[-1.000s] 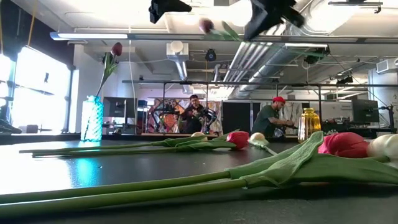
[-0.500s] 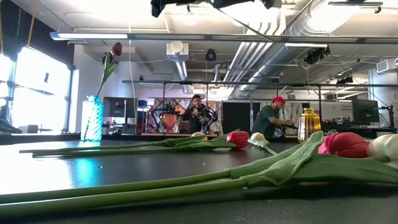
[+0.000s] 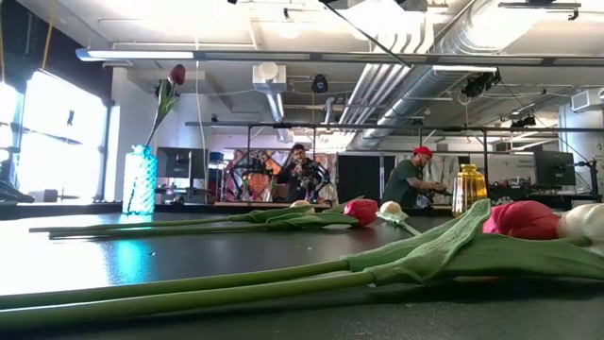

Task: Sort flowers into vase by color
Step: Put the middle right dark red flower into the blue vase, then put the dark red flower into the blue vase

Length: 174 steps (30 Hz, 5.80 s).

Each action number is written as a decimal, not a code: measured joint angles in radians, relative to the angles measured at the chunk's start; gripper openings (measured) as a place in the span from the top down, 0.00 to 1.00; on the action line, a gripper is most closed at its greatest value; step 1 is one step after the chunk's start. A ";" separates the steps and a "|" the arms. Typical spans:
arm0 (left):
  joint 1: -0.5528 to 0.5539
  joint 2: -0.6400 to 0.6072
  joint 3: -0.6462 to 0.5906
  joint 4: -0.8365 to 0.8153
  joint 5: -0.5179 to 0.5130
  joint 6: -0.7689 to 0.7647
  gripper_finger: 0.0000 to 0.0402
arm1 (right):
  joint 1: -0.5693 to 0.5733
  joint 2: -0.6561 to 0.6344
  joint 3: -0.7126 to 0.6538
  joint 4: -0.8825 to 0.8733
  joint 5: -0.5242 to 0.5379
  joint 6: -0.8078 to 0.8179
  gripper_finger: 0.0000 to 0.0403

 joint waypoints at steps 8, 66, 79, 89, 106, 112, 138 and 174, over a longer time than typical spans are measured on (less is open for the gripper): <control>0.006 0.000 0.000 0.014 0.012 0.038 0.88 | 0.005 0.000 0.000 0.020 0.001 -0.014 1.00; 0.524 -0.293 0.212 -0.988 -0.359 0.152 1.00 | -0.211 0.000 0.000 -0.416 -0.143 0.501 0.51; 0.565 -0.248 0.225 -1.006 -0.308 0.178 1.00 | -0.233 0.000 0.000 -0.411 -0.166 0.494 0.51; 0.565 -0.250 0.297 -1.011 -0.308 0.180 1.00 | -0.247 0.000 0.000 -0.411 -0.185 0.494 0.51; 0.602 -0.188 0.341 -1.112 -0.331 0.206 1.00 | -0.253 0.000 0.000 -0.399 -0.186 0.495 0.51; 0.637 -0.179 0.306 -1.080 -0.303 0.187 1.00 | -0.252 0.000 0.000 -0.399 -0.186 0.512 0.51; 0.641 -0.178 0.341 -1.034 -0.284 0.214 1.00 | -0.251 0.000 0.000 -0.400 -0.186 0.523 0.51; 0.715 -0.240 0.433 -1.031 -0.164 0.129 0.50 | -0.251 0.000 -0.061 -0.625 -0.351 0.810 0.51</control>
